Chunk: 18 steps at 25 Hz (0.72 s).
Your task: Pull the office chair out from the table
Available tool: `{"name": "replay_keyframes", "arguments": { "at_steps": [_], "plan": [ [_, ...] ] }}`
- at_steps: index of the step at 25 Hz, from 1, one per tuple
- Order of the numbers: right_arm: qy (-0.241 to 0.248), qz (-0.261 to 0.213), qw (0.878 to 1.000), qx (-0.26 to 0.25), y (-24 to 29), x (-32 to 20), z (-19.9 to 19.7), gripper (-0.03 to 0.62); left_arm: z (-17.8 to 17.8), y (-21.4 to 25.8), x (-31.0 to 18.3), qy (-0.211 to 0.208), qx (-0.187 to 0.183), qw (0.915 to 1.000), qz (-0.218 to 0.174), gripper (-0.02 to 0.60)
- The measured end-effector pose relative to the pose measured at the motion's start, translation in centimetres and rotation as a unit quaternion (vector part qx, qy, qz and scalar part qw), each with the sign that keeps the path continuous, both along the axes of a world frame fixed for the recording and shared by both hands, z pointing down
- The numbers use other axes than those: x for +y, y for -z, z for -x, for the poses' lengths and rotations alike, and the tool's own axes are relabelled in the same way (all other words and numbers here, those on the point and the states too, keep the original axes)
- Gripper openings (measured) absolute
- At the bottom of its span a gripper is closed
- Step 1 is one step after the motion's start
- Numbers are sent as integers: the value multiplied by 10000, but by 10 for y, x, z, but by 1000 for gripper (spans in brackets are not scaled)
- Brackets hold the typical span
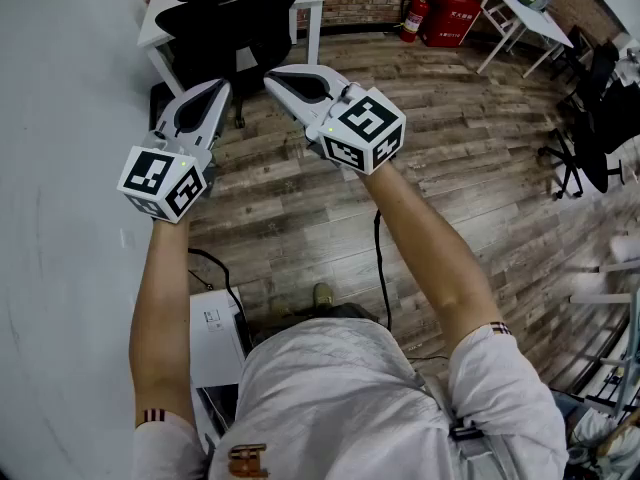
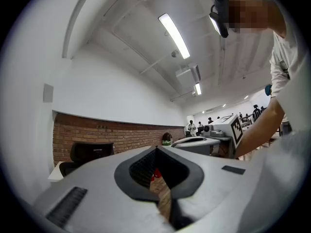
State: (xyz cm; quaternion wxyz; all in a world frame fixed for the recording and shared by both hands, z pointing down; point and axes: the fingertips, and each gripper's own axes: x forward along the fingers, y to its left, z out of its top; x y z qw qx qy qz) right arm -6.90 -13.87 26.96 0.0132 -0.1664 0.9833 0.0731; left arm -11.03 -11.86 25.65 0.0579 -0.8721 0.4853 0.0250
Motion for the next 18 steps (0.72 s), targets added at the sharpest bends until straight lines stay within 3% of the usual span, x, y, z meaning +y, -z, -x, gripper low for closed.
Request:
{"name": "replay_keyframes", "arguments": {
  "at_steps": [18],
  "plan": [
    [326, -9, 9992, -210, 5, -19, -41, 2, -28, -1, -22, 309, -91, 9995, -4, 0]
  ]
}}
